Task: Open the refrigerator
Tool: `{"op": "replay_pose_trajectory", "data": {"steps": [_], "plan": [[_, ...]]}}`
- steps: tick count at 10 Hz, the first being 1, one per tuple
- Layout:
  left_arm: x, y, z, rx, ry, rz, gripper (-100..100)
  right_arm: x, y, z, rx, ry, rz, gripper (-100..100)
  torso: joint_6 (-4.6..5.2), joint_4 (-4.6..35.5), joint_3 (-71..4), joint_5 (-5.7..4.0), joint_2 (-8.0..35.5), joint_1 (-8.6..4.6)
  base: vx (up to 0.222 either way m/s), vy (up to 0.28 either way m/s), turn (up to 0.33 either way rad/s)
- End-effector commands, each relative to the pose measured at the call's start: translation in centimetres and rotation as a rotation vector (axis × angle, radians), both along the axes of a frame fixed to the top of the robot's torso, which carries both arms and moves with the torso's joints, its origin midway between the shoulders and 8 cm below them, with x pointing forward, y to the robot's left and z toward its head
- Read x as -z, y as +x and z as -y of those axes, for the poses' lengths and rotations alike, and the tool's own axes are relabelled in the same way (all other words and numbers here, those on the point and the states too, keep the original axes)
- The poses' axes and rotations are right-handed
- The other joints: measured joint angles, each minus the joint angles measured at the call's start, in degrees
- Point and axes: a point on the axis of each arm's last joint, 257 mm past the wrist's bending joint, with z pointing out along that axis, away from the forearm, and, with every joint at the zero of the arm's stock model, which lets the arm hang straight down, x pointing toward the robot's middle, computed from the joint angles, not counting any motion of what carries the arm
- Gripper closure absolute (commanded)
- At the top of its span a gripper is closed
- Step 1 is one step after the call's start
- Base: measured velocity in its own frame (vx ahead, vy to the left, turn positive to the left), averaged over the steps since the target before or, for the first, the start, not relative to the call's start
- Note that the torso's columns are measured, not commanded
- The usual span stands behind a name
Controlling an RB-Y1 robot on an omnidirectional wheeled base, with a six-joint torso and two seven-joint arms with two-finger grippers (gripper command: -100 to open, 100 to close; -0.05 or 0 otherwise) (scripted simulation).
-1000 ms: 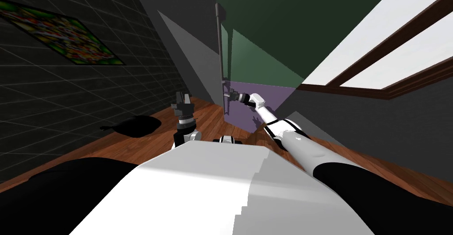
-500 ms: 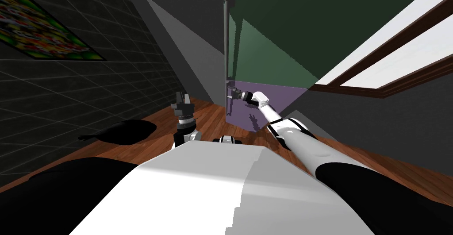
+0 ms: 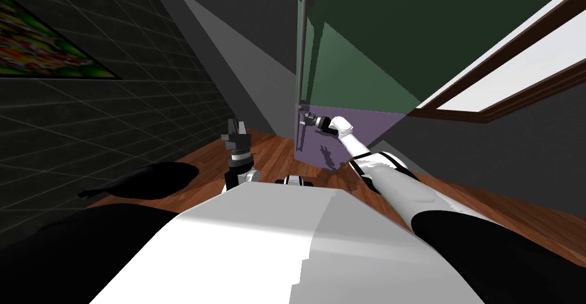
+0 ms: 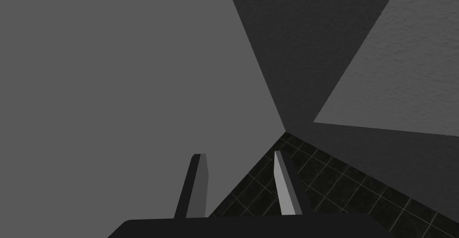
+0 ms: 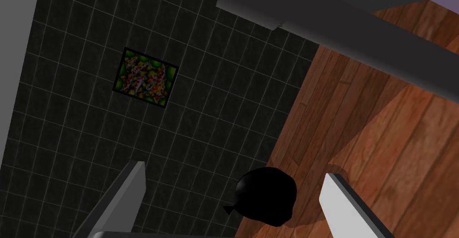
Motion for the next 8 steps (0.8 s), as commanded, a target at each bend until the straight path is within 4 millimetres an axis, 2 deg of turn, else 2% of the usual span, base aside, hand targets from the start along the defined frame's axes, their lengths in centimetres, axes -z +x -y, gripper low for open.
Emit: {"op": "replay_pose_trajectory", "data": {"steps": [1,3,5,8], "plan": [[0.0,0.0,0.0,0.0,0.0,0.0,0,-0.4,2.1,2.9,0.086,-0.06,0.067,-100,0.0,0.0,-0.1,0.02,-0.1,0.0,0.056,0.197,-0.106],[0.0,0.0,0.0,0.0,0.0,0.0,0,-0.7,3.2,4.6,0.135,-0.098,0.108,-100,-0.01,0.0,0.0,-0.03,0.0,-0.13,0.046,0.181,-0.083],[0.0,0.0,0.0,0.0,0.0,0.0,0,-1.3,4.9,7.4,0.215,-0.156,0.171,-100,0.02,0.0,0.0,-0.06,0.0,-0.21,0.069,0.181,-0.13],[0.0,0.0,0.0,0.0,0.0,0.0,0,-2.2,6.4,10.4,0.297,-0.215,0.232,-100,-0.01,0.0,0.0,0.01,0.0,0.0,0.047,0.208,-0.106]]}}
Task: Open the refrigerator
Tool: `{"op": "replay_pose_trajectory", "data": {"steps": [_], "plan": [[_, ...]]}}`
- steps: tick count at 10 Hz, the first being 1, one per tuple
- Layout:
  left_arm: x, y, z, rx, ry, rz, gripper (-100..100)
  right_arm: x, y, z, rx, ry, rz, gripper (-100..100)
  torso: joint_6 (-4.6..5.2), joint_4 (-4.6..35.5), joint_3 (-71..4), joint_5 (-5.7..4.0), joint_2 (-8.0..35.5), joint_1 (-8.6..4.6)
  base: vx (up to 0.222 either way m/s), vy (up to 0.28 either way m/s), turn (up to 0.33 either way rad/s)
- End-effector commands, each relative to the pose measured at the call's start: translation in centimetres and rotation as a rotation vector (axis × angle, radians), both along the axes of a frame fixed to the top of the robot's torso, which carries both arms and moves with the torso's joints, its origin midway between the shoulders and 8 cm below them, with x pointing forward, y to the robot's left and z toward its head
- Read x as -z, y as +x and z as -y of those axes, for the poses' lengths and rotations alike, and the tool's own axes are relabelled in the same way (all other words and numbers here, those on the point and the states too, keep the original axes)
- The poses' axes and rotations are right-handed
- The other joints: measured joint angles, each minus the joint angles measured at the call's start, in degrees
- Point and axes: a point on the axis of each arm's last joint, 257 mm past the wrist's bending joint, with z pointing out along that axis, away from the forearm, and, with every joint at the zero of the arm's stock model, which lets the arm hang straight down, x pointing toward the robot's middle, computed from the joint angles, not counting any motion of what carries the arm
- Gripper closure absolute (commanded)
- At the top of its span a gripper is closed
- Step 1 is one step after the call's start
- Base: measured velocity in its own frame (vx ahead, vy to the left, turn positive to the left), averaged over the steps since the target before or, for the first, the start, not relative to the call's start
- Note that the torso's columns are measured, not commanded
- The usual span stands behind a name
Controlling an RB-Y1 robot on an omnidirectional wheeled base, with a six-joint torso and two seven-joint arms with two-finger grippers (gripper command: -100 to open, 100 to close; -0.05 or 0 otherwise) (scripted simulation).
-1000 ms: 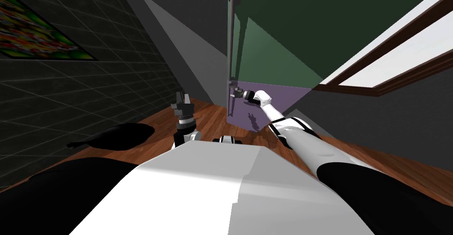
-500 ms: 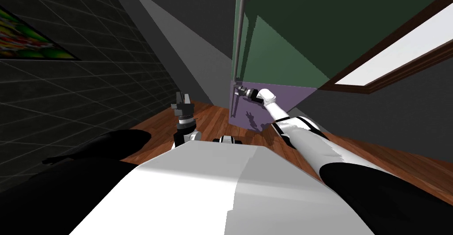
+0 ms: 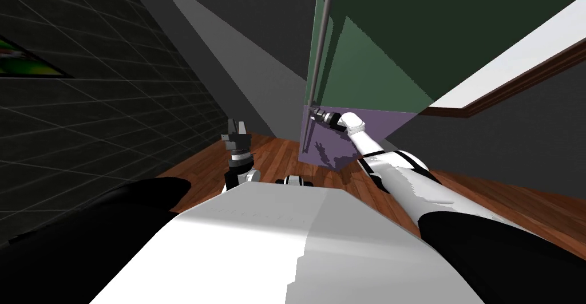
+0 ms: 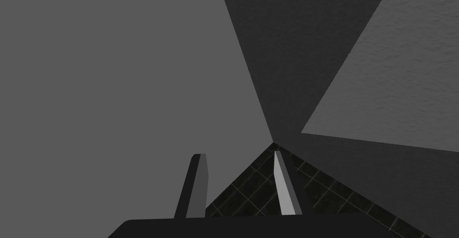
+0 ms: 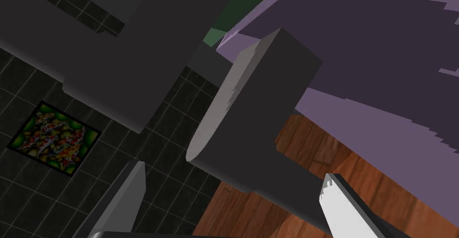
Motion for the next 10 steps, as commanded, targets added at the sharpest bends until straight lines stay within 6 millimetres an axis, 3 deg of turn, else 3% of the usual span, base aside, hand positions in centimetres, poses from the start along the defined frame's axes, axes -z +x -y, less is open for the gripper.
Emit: {"op": "replay_pose_trajectory", "data": {"steps": [1,2,3,4,5,6,8,9,10], "plan": [[0.0,0.0,0.0,0.0,0.0,0.0,0,-0.9,1.4,2.6,0.079,-0.058,0.061,-100,-0.11,0.0,0.0,-0.01,0.0,-0.07,0.037,0.166,-0.114],[0.0,0.0,0.0,0.0,0.0,0.0,0,-1.2,1.9,3.7,0.107,-0.078,0.081,-100,-0.09,0.0,0.0,-0.02,-0.1,-0.1,0.02,0.178,-0.096],[0.0,0.0,0.0,0.0,0.0,0.0,0,-0.6,1.4,3.0,0.084,-0.069,0.062,-100,-0.07,0.0,-0.1,0.0,-0.1,-0.06,-0.001,0.083,-0.03],[0.0,0.0,0.0,0.0,0.0,0.0,0,-0.7,2.9,5.6,0.156,-0.074,0.062,-100,-0.06,0.0,-0.1,-0.06,-0.1,-0.29,-0.054,-0.073,0.345],[0.0,0.0,0.0,0.0,0.001,0.0,0,-0.6,2.9,5.6,0.157,-0.074,0.062,-100,-0.12,0.0,0.0,-0.17,0.1,-0.59,-0.086,-0.112,0.32],[0.0,0.0,0.0,0.0,0.001,0.0,0,-0.8,4.1,8.0,0.222,-0.076,0.061,-100,0.04,0.0,0.1,-0.17,0.1,-0.51,-0.107,-0.158,0.398],[0.0,0.0,0.0,0.0,0.001,0.0,0,-0.7,4.2,8.1,0.224,-0.076,0.059,-100,0.28,0.1,0.0,-0.13,0.0,-0.35,-0.069,-0.081,0.186],[0.0,0.0,0.0,0.0,0.0,0.0,0,-1.3,5.1,10.0,0.276,-0.079,0.071,-100,0.45,0.1,0.0,-0.11,0.0,-0.25,-0.068,-0.059,0.342],[0.0,0.0,0.0,0.0,0.001,0.0,0,-0.7,5.3,10.7,0.292,-0.079,0.056,-100,-0.04,0.1,-0.1,-0.03,-0.1,-0.24,-0.093,-0.08,0.253]]}}
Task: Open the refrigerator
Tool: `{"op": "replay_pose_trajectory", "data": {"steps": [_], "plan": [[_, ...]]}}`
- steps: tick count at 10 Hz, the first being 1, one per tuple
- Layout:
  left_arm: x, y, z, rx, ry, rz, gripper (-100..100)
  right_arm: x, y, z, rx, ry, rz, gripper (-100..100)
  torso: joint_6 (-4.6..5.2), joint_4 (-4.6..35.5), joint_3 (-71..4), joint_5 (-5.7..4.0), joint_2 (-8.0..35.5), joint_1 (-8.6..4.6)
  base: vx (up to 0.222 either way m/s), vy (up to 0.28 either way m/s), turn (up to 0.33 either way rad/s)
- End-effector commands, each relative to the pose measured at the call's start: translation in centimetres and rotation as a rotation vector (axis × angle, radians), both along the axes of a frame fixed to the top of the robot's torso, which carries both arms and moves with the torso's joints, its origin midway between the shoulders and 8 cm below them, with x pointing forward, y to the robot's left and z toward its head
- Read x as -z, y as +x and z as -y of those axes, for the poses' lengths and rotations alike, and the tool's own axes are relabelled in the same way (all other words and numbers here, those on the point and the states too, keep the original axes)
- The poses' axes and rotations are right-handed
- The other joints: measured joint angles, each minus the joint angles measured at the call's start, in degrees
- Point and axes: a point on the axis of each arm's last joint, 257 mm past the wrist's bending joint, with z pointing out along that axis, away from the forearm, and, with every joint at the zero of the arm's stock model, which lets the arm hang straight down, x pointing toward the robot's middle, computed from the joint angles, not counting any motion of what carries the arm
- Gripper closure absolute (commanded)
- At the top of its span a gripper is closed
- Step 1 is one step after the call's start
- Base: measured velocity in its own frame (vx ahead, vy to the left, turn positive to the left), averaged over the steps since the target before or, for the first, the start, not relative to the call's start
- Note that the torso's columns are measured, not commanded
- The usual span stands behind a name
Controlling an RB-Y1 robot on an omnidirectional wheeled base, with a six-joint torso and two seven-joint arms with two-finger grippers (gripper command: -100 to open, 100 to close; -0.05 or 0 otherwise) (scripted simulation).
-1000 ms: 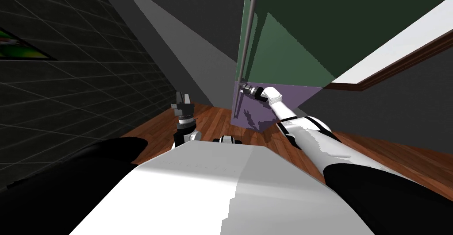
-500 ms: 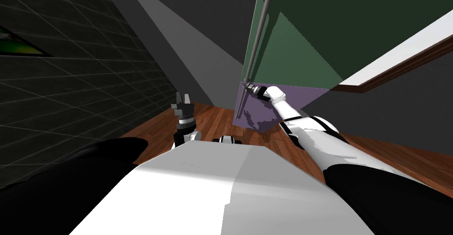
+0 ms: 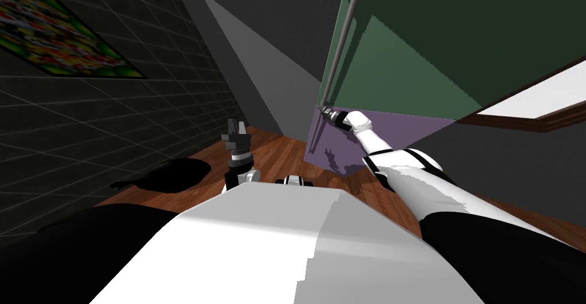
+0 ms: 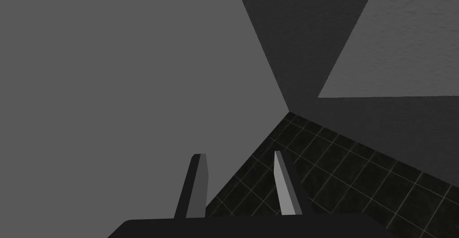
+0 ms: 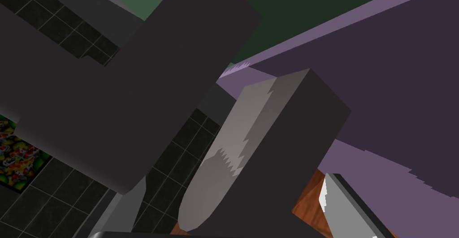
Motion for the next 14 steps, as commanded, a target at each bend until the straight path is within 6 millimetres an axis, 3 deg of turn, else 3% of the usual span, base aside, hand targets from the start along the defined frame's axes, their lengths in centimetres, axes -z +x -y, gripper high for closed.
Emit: {"op": "replay_pose_trajectory", "data": {"steps": [1,2,3,4,5,6,7,8,9,12,13,14], "plan": [[0.0,0.0,0.0,0.0,0.0,0.0,0,-1.1,1.7,4.0,0.102,0.005,0.019,-100,0.12,0.0,-0.1,0.02,-0.1,0.03,-0.13,-0.112,0.381],[0.0,0.0,0.0,0.0,0.0,0.0,0,-0.6,1.8,4.5,0.113,0.006,0.01,-100,0.01,0.0,0.0,-0.01,0.0,-0.05,-0.122,-0.117,0.297],[0.0,0.0,0.0,0.0,0.0,0.0,0,-1.1,2.6,6.8,0.17,0.004,0.019,-100,0.12,0.0,-0.1,0.01,-0.1,-0.02,-0.134,-0.115,0.374],[0.0,0.0,0.0,0.0,0.0,0.0,0,-0.5,2.7,7.5,0.184,0.006,0.006,-100,0.04,0.1,-0.1,0.04,-0.1,0.01,-0.108,-0.091,0.283],[0.0,0.0,0.0,0.0,0.0,0.0,0,-1.3,3.3,9.3,0.233,0.003,0.023,-100,0.16,0.1,-0.1,0.06,-0.2,0.07,-0.129,-0.096,0.389],[0.0,0.0,0.0,0.0,0.0,0.0,0,-0.5,3.4,10.3,0.253,0.005,0.005,-100,0.03,0.1,-0.2,0.08,-0.2,-0.01,-0.108,-0.081,0.266],[0.0,0.0,0.0,0.0,0.0,0.0,0,-0.7,3.9,12.9,0.316,0.004,0.008,-100,0.16,0.1,-0.2,0.08,-0.3,-0.01,-0.141,-0.082,0.344],[0.0,0.0,0.0,0.0,0.0,0.0,0,-0.5,3.9,13.1,0.319,0.005,0.005,-100,0.12,0.0,-0.2,0.0,-0.2,-0.11,-0.112,-0.067,0.279],[0.0,0.0,0.0,0.0,0.0,0.0,0,-1.1,4.2,15.3,0.372,0.002,0.017,-100,0.17,0.0,-0.1,0.02,-0.3,-0.08,-0.122,-0.07,0.357],[0.0,0.0,0.0,0.0,0.0,0.0,0,-0.6,4.3,15.9,0.385,0.004,0.006,-100,0.11,0.0,-0.2,0.17,-0.3,0.26,-0.053,-0.038,0.119],[0.0,0.0,0.0,0.0,0.0,0.0,0,-1.1,4.4,18.2,0.44,0.002,0.016,-100,0.19,0.0,-0.2,0.12,-0.3,0.11,-0.087,-0.035,0.31],[0.0,0.0,0.0,0.0,0.0,0.0,0,-0.7,4.4,18.6,0.448,0.003,0.008,-100,-0.12,0.0,0.0,0.04,0.0,-0.01,-0.103,-0.072,0.247]]}}
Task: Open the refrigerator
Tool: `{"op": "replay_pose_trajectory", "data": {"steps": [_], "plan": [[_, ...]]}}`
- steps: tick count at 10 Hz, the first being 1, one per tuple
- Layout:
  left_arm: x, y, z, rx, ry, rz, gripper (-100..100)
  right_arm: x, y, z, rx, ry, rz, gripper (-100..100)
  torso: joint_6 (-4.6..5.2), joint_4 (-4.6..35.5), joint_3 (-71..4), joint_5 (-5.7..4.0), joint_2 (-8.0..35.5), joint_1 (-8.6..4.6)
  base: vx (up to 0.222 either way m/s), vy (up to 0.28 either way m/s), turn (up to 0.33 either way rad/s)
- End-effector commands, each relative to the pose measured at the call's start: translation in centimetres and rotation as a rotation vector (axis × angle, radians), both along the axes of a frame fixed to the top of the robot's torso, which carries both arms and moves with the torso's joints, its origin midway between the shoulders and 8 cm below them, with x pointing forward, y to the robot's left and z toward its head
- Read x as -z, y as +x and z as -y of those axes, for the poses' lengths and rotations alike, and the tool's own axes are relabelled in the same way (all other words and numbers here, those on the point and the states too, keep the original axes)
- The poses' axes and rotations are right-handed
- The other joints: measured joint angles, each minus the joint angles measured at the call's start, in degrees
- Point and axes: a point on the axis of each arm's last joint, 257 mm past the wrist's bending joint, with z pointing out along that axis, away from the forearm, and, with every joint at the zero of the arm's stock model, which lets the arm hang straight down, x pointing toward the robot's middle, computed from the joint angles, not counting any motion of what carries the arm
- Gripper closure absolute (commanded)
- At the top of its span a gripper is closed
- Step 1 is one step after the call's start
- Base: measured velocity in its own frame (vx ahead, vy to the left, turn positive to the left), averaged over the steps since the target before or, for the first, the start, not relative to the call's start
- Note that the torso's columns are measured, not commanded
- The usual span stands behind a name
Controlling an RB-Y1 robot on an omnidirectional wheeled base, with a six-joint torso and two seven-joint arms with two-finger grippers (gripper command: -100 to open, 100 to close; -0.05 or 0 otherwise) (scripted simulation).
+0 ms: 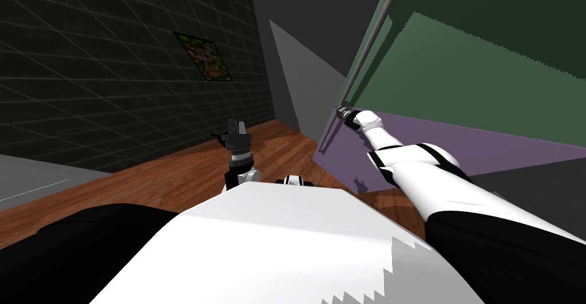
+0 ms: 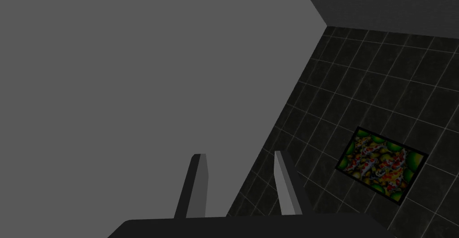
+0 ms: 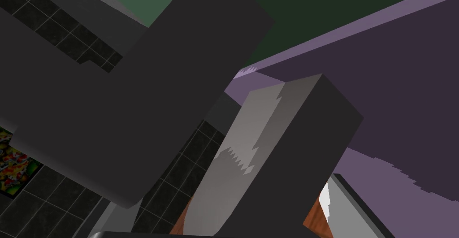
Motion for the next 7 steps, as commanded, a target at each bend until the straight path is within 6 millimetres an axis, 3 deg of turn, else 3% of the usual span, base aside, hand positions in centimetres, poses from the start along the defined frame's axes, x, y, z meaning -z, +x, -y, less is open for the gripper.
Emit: {"op": "replay_pose_trajectory", "data": {"steps": [1,2,3,4,6,7], "plan": [[0.0,0.0,0.0,0.0,0.0,0.0,0,-0.6,0.2,2.1,0.044,0.015,0.009,-100,0.03,0.0,0.1,-0.02,0.1,0.02,-0.045,-0.039,0.09],[0.0,0.0,0.0,0.0,0.0,0.0,0,-0.5,0.2,2.1,0.045,0.009,0.009,-100,0.18,0.0,0.1,-0.11,0.0,0.04,0.0,0.0,0.0],[0.0,0.0,0.0,0.0,0.0,0.0,0,-1.0,0.2,4.4,0.1,0.006,0.018,-100,0.26,0.0,0.1,-0.11,0.0,0.02,-0.087,-0.024,0.322],[0.0,0.0,0.0,0.0,0.0,0.0,0,-0.7,0.2,4.7,0.106,0.007,0.013,-100,-0.14,0.0,0.1,-0.05,0.1,0.03,-0.121,-0.059,0.258],[0.0,0.0,0.0,0.0,0.0,0.0,0,-0.3,0.1,4.8,0.107,0.004,0.006,-100,0.11,0.0,0.1,-0.07,0.0,0.19,-0.036,-0.02,0.042],[0.0,0.0,0.0,0.0,0.0,0.0,0,-0.5,0.2,2.1,0.045,0.009,0.009,100,0.18,-0.1,0.1,-0.04,0.0,0.21,0.105,0.047,-0.266]]}}
